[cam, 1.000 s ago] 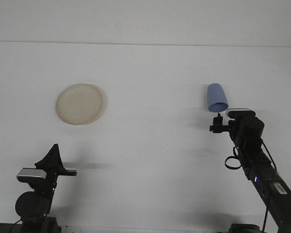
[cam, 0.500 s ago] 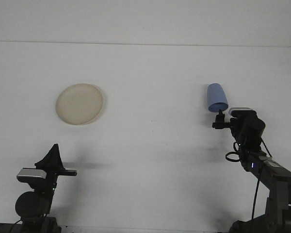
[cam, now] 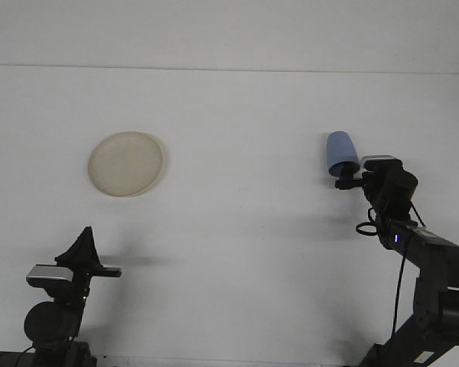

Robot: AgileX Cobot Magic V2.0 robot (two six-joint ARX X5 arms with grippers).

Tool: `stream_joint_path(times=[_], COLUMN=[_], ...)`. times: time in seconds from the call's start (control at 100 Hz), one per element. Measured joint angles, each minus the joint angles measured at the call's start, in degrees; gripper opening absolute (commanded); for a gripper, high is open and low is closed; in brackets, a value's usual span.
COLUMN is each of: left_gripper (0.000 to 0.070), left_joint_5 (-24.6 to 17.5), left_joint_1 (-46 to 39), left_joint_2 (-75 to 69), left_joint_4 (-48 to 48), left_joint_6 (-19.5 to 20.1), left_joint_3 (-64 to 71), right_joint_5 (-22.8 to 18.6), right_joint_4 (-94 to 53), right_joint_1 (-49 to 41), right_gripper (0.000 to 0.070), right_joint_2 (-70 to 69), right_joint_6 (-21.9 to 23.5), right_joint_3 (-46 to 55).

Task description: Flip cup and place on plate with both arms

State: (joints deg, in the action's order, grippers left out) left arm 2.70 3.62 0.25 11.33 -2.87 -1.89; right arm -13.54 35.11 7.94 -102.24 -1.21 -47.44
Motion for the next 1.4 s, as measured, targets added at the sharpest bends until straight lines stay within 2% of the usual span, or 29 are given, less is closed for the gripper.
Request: stream_joint_path(times=[0.1,0.31,0.36,0.43,0.5,0.73,0.92,1.2,1.4], left_gripper=[0.0010,0.0010,0.0011,0.0010,0.0011,0.0011,0.0011,0.0011,0.0011], left_joint_5=[0.00,0.00,0.00,0.00,0.00,0.00,0.00,0.00,0.00], left_joint_1=[0.00,0.00,0.00,0.00,0.00,0.00,0.00,0.00,0.00], left_joint_2=[0.00,0.00,0.00,0.00,0.00,0.00,0.00,0.00,0.00], left_joint_4=[0.00,0.02,0.00,0.00,0.02,0.00,0.00,0.02,0.00], left_joint_6=[0.00,0.00,0.00,0.00,0.00,0.00,0.00,0.00,0.00], left_joint_3=[0.00,0.00,0.00,0.00,0.00,0.00,0.00,0.00,0.00], right_joint_5=[0.00,-1.86,-1.90,-2.23,-3.45,-3.89,-3.58,4.48,9.14], right_joint_4=[0.59,1.51,2.16,3.02,3.34,0.85,-10.73,-34.45,-54.51], right_joint_1=[0.00,-0.02,-0.02,-0.04,-0.04,-0.07,-1.18,-7.45,-16.31], right_gripper=[0.0498,0.0257,0.0172,0.0000,0.0000,0.0000,0.0000,0.0000,0.0000], right_joint_2=[-2.62,-4.59,-4.59,-4.59,-4.59,-4.04,3.87,26.27,41.27], right_joint_6=[-0.07,-0.07,-0.07,-0.07,-0.07,-0.04,-0.07,1.20,6.14], right_joint_3=[-1.68,-2.51,-2.56,-2.56,-2.58,-2.82,-2.82,-2.82,-3.19])
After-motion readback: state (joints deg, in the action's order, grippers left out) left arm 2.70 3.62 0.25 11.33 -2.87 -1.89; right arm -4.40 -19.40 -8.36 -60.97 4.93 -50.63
